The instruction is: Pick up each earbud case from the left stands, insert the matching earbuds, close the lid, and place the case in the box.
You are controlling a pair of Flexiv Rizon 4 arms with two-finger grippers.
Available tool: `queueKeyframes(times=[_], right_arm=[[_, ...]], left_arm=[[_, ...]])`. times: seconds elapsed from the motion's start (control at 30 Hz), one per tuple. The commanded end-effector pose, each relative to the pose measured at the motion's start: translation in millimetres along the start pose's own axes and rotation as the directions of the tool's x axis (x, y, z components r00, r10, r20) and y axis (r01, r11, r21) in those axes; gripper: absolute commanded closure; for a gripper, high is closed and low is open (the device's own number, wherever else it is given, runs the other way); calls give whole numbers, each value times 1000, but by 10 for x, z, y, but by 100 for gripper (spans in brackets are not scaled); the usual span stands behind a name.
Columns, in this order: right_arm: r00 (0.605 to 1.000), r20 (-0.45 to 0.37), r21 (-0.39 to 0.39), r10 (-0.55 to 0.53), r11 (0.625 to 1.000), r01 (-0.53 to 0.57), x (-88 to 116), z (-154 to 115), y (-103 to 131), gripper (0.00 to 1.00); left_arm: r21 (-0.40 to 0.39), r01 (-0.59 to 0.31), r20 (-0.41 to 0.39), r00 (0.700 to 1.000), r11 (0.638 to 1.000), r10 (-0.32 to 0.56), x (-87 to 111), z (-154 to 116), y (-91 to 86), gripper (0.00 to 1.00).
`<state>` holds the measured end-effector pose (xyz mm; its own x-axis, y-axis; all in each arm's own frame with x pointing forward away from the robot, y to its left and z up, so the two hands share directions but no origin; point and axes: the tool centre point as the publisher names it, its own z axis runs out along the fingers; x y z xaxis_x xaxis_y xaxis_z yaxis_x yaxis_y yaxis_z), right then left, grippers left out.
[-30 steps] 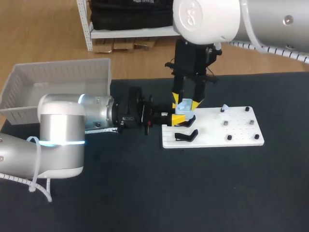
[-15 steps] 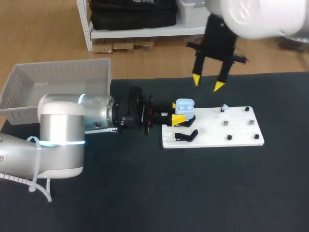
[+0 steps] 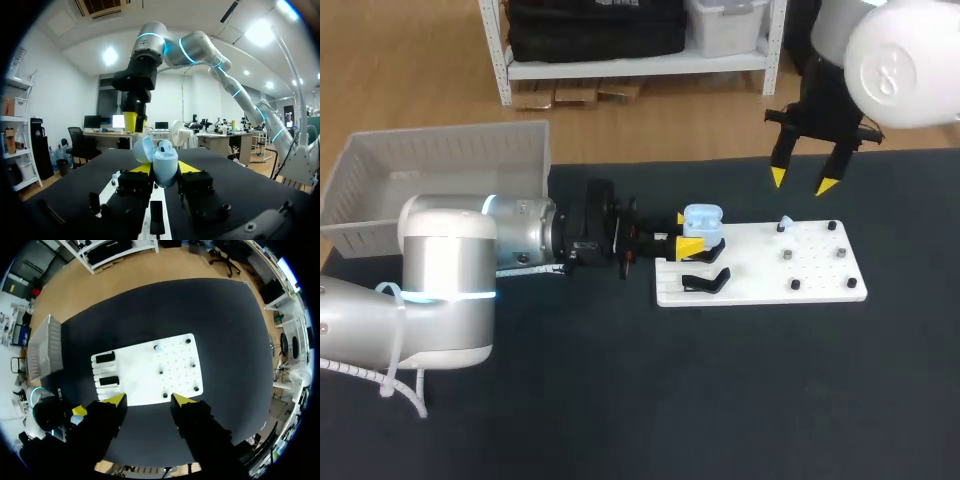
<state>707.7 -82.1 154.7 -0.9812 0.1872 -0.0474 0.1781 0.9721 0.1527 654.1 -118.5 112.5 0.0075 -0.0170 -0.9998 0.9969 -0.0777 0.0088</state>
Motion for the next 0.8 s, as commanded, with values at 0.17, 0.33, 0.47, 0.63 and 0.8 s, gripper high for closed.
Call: queueKeyframes(times=[0.17,0.33,0.47,0.63,0.8], right_arm=[[987,-9,29,-162,986,162,-195,343,0,32],[972,-7,8,-236,972,236,-237,553,-108,38],[971,-13,-37,-240,970,239,-302,698,-189,40],[968,-21,-61,-250,967,249,-359,832,-218,33],[967,-26,-82,-253,965,250,-441,931,-223,34]], left_arm=[[-5,-3,2,1000,1000,3,10,4,-10,100],[-5,-3,2,1000,1000,3,10,4,-10,100],[-5,-3,2,1000,1000,3,10,4,-10,100],[-5,-3,2,1000,1000,3,10,4,-10,100],[-5,-3,2,1000,1000,3,10,4,-10,100]])
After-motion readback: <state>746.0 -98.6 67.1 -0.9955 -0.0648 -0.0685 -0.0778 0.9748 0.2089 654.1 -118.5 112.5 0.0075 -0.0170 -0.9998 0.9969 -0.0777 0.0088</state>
